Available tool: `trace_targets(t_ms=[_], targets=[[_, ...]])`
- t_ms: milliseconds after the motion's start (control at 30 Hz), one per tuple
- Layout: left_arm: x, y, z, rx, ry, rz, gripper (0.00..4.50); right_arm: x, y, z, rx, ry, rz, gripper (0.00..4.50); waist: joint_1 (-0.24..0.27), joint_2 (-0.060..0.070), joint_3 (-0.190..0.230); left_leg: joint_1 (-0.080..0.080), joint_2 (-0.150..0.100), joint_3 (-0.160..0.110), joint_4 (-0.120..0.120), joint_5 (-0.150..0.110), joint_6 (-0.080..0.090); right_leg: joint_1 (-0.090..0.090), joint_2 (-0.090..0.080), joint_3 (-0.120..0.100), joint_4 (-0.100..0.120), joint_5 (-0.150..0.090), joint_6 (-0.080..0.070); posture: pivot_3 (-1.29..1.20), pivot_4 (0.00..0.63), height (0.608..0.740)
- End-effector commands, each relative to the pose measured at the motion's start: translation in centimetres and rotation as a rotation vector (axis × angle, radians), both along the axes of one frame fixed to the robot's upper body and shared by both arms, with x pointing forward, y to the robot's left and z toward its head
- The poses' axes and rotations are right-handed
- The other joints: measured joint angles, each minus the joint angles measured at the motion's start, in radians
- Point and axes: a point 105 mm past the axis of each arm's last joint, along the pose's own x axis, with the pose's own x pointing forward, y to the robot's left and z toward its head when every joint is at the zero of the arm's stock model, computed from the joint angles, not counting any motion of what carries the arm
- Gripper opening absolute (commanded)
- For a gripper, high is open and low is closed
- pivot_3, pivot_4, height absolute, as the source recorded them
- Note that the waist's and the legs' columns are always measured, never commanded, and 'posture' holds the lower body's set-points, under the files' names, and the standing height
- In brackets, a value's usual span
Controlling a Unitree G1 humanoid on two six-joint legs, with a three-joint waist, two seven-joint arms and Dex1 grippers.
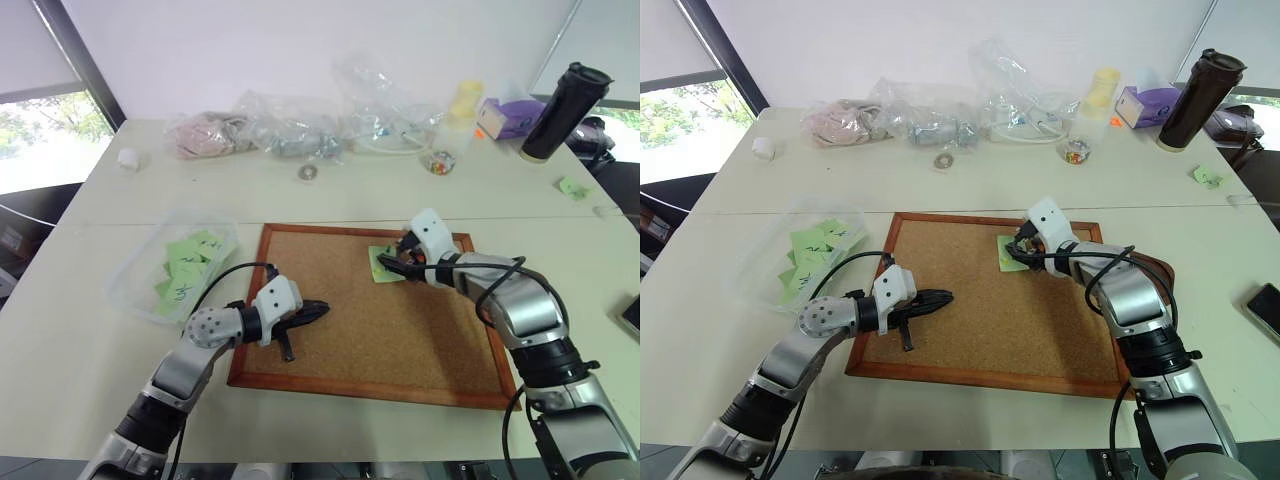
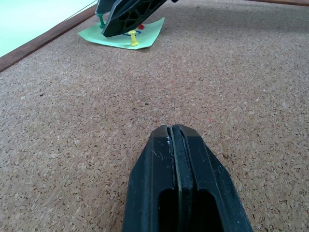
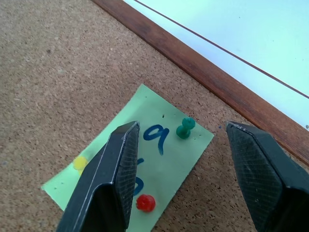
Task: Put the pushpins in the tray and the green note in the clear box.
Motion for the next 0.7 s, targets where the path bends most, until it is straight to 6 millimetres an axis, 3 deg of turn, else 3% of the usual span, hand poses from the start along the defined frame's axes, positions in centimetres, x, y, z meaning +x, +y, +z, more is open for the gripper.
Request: trace_targets(t_ms=[33, 100, 233, 500, 700], targets=[[0.2, 1.5, -2.0, 0.064, 0.055, 0.066, 0.0, 0.6, 0.7, 1.6, 0.018, -0.064, 0.019, 2.61, -0.001, 0.0, 0.0, 0.0, 0.0, 0.0, 0.0, 0.0, 0.0, 0.0, 0.0, 0.0, 0.0, 0.0, 0.0, 0.0, 0.15, 0.74], [0.2, 1.5, -2.0, 0.066, 0.056, 0.067, 0.0, 0.7, 0.6, 1.5, 0.017, -0.062, 0.018, 2.0, -0.002, 0.0, 0.0, 0.0, 0.0, 0.0, 0.0, 0.0, 0.0, 0.0, 0.0, 0.0, 0.0, 0.0, 0.0, 0.0, 0.15, 0.74], [0.1, 1.6, -2.1, 0.068, 0.059, 0.069, 0.0, 0.7, 0.5, 1.5, 0.015, -0.061, 0.015, 0.04, -0.003, 0.0, 0.0, 0.0, 0.0, 0.0, 0.0, 0.0, 0.0, 0.0, 0.0, 0.0, 0.0, 0.0, 0.0, 0.0, 0.15, 0.74], [0.0, 1.5, -2.3, 0.073, 0.064, 0.07, 0.0, 0.6, 0.1, 2.3, 0.024, -0.065, 0.008, 0.04, -0.003, 0.0, 0.0, 0.0, 0.0, 0.0, 0.0, 0.0, 0.0, 0.0, 0.0, 0.0, 0.0, 0.0, 0.0, 0.0, 0.15, 0.74], [-0.2, 1.4, -2.8, 0.084, 0.096, 0.06, 0.0, 0.2, -0.4, 6.7, 0.112, -0.155, -0.015, 0.04, -0.001, 0.001, 0.0, -0.001, 0.0, 0.0, 0.0, 0.0, 0.0, -0.001, 0.0, 0.0, 0.0, 0.0, 0.0, 0.0, 0.15, 0.74]])
